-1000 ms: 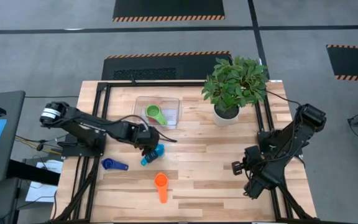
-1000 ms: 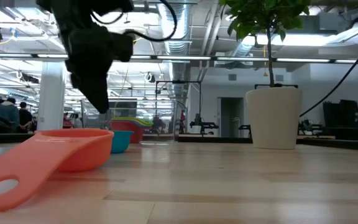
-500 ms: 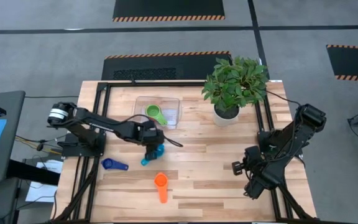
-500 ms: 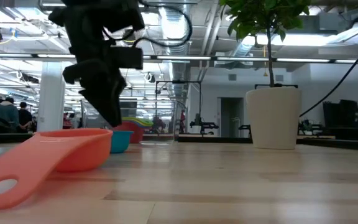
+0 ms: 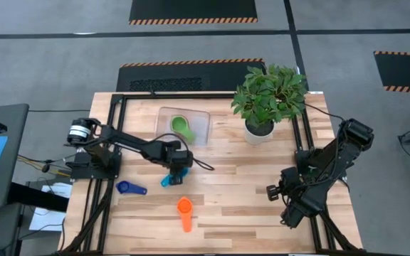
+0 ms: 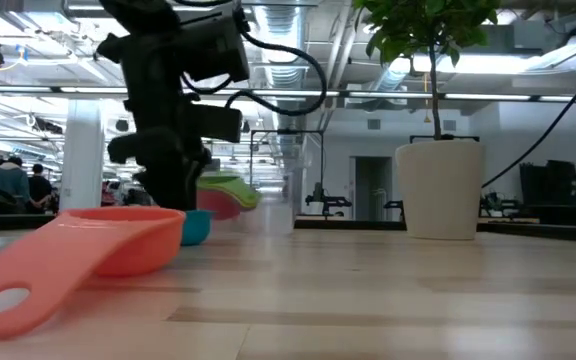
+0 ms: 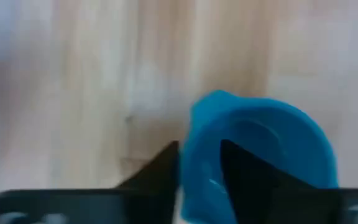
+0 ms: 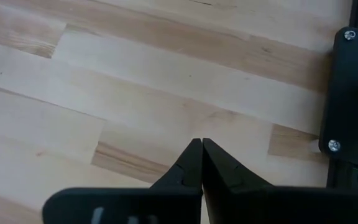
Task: Nest measuring cups in basket
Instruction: Stack the light blue measuring cup on top of the green measuring cup in the transparent bin
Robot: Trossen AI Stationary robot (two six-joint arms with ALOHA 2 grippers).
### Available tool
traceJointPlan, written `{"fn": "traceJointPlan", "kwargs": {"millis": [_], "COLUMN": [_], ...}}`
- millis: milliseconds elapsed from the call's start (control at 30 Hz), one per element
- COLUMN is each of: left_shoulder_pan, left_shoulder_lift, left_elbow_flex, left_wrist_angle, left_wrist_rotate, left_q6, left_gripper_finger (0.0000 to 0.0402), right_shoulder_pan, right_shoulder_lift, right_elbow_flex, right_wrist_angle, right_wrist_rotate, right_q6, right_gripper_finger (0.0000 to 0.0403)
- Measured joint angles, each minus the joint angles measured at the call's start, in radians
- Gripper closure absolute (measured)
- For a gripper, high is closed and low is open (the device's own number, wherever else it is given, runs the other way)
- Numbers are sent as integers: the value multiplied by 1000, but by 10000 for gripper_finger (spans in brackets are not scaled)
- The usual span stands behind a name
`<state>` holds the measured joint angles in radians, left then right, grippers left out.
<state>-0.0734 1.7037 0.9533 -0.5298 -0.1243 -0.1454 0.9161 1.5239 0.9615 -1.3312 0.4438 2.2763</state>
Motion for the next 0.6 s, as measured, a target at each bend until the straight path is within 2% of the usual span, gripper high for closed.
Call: {"fn": "traceJointPlan", "kwargs": {"millis": [133, 400, 600], "left_shoulder_pan": [-1, -2, 4], "left_shoulder_lift": [-7, -8, -7], "left_elbow_flex": [77, 235, 389], "left_wrist_angle": [-60, -220, -429], "left_wrist_rotate": [47, 3, -94], "left_q6": [-15, -50, -249], "left_gripper_finger": [386, 399, 400], "right_shoulder_pan": [0, 0, 0], "right_shoulder_lift": [0, 0, 0], "right_elbow_flex": [0, 0, 0], "right_wrist_angle": [-4, -56, -56], "right_wrist_rotate": [0, 1, 2], "right_q6": [-31, -33, -33], "right_gripper_finger": [382, 382, 388]}}
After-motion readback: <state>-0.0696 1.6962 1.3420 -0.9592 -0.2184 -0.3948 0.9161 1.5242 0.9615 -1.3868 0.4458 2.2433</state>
